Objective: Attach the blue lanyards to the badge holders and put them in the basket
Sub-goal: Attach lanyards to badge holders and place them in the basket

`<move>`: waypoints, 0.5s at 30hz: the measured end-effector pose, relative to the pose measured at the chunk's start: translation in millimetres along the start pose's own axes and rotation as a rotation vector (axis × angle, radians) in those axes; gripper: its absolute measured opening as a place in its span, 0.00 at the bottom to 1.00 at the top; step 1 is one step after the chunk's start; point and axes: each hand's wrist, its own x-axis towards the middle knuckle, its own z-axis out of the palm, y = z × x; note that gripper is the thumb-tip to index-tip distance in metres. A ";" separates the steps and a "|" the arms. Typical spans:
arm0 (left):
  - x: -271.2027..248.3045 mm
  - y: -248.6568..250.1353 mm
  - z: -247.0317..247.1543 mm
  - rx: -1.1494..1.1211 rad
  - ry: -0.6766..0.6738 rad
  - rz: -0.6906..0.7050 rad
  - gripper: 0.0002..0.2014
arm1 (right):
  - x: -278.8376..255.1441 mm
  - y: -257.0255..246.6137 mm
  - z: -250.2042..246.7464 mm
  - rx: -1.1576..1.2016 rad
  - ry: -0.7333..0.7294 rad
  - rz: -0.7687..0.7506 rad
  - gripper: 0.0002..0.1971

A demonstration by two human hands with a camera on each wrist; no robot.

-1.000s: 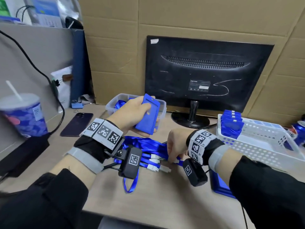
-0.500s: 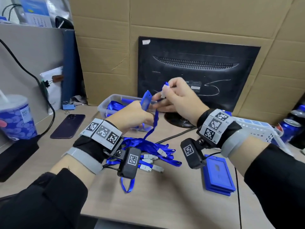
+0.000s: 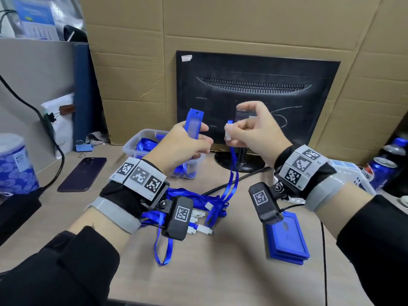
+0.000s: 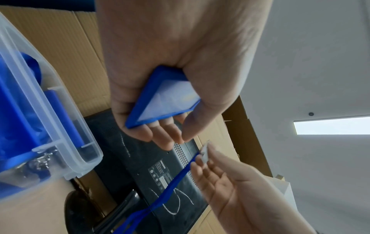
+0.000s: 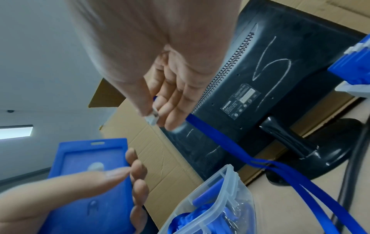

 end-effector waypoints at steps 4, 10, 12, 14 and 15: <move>11.7 8.6 20.2 0.047 -0.018 0.033 0.18 | 4.3 13.8 -13.3 0.000 -0.053 0.114 0.07; 40.7 -0.4 52.7 0.067 -0.077 -0.030 0.19 | 14.5 36.8 -35.9 0.138 -0.019 0.213 0.06; 49.7 -7.1 61.6 0.032 -0.078 -0.106 0.17 | 17.3 48.7 -41.2 0.198 -0.023 0.218 0.11; 61.7 -15.2 69.5 -0.033 -0.072 -0.179 0.16 | 21.3 63.7 -46.8 0.179 -0.043 0.222 0.16; 67.0 -18.4 73.2 -0.062 -0.067 -0.199 0.13 | 23.0 70.7 -49.4 0.166 -0.056 0.227 0.15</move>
